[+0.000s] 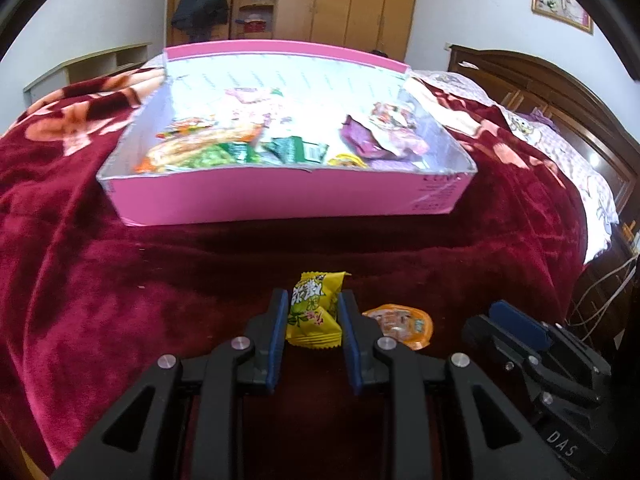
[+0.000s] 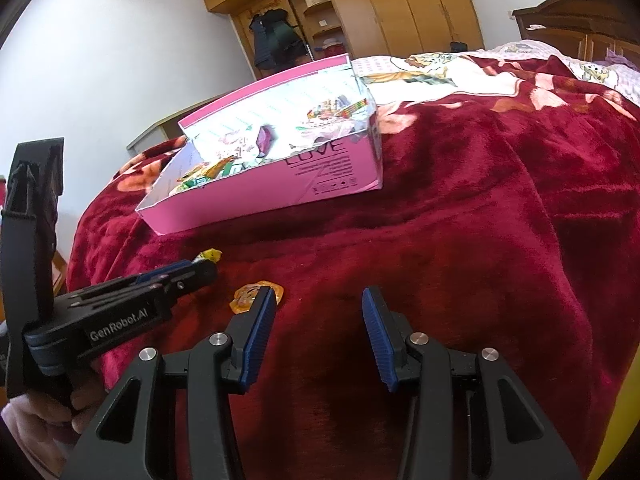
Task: Organize snacks
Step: 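Grasp the orange jelly cup on the blanket with the right gripper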
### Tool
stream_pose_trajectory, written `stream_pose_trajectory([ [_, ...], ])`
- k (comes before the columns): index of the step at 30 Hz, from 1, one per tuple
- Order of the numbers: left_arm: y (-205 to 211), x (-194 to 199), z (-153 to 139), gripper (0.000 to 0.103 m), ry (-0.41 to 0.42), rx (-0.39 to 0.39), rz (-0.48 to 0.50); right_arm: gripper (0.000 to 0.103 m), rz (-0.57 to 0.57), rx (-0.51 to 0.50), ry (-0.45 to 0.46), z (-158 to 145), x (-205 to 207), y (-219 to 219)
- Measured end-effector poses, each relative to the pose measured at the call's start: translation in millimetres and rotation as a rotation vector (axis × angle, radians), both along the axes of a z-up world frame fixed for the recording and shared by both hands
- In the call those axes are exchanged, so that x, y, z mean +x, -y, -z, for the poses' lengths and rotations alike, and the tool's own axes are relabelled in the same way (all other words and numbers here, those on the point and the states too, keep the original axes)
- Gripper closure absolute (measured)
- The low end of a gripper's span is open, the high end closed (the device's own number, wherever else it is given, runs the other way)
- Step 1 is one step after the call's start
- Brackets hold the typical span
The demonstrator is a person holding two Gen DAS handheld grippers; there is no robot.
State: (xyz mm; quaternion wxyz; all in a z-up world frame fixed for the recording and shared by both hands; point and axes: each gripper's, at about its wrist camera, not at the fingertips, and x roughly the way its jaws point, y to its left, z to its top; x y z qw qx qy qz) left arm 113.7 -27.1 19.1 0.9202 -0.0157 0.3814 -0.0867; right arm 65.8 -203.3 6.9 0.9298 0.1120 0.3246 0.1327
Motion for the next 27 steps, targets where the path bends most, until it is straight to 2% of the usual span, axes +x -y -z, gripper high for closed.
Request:
stream_pose_trajectory([
  [5, -12, -2, 0, 0.076, 0.009, 0.037, -0.052, 0.057, -0.021, -0.015, 0.001, -2, 0, -10],
  [11, -25, -4, 6, 0.076, 0.002, 0.044, -0.090, 0.057, -0.062, -0.036, 0.002, -4, 3, -26],
  [27, -39, -3, 18, 0.076, -0.019, 0.008, -0.091, 0.057, -0.116, -0.077, -0.043, 9, 25, -57],
])
